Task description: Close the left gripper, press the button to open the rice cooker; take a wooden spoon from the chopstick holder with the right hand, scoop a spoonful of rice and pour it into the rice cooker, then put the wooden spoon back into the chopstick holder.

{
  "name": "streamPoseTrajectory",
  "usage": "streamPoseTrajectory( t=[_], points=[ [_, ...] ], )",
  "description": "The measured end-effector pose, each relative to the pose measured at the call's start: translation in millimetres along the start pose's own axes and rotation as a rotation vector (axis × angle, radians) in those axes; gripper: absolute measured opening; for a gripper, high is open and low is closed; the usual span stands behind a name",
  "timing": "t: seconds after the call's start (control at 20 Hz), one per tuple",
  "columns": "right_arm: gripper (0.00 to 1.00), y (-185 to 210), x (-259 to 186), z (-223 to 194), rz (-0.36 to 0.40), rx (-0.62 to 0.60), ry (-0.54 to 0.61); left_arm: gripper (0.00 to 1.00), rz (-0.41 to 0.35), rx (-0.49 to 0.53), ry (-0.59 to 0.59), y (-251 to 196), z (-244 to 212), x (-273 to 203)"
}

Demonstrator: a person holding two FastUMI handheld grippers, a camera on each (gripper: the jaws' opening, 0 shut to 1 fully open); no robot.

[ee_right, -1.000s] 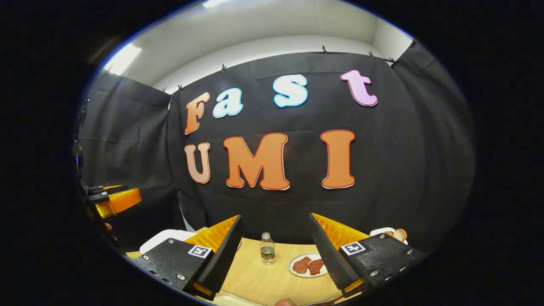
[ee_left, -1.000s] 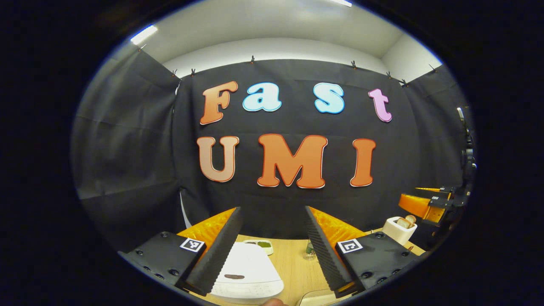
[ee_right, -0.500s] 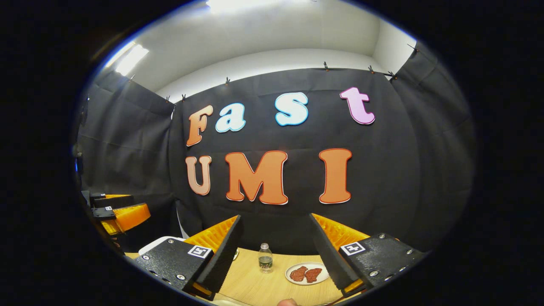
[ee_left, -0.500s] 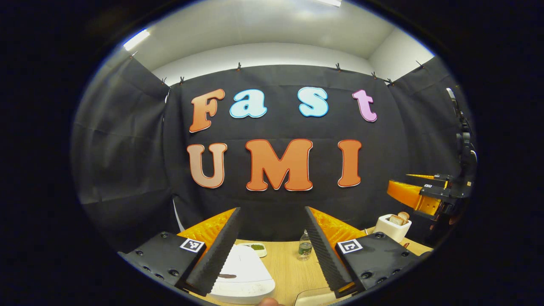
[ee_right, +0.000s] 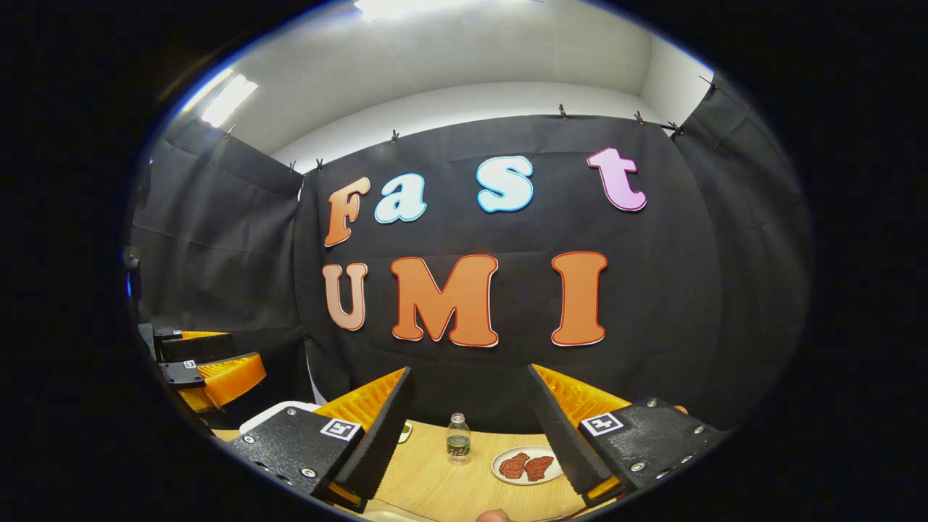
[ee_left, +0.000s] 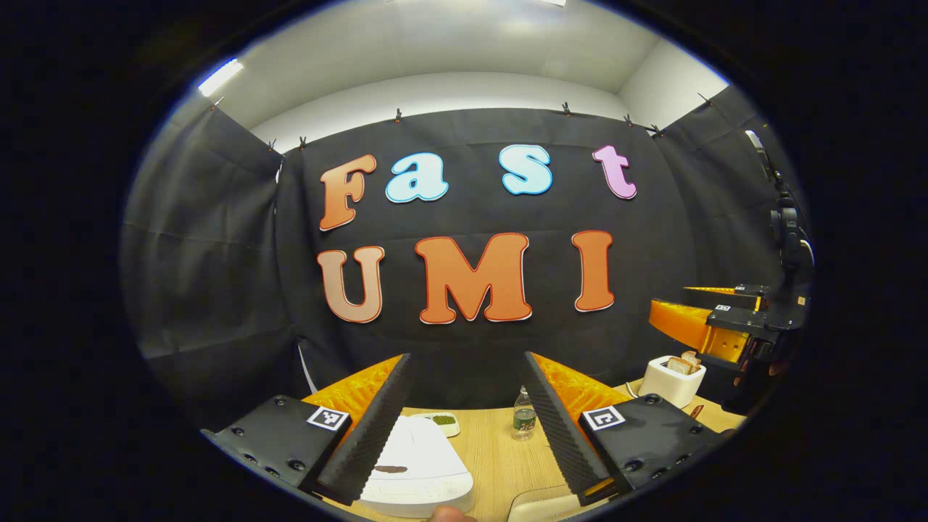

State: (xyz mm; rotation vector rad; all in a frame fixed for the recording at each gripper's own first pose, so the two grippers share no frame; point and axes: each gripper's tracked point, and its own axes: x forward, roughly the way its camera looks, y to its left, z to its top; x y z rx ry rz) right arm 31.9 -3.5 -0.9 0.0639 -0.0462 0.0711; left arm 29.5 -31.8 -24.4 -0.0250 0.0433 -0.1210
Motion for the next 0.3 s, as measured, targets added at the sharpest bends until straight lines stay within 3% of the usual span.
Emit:
streamPoseTrajectory(
  t=[0.3],
  points=[
    [0.95, 1.8, 0.0, 1.8, 0.001, 0.0, -0.008, 1.0, -0.002, -0.013, -0.007, 4.4, 3.5, -2.9]
  ],
)
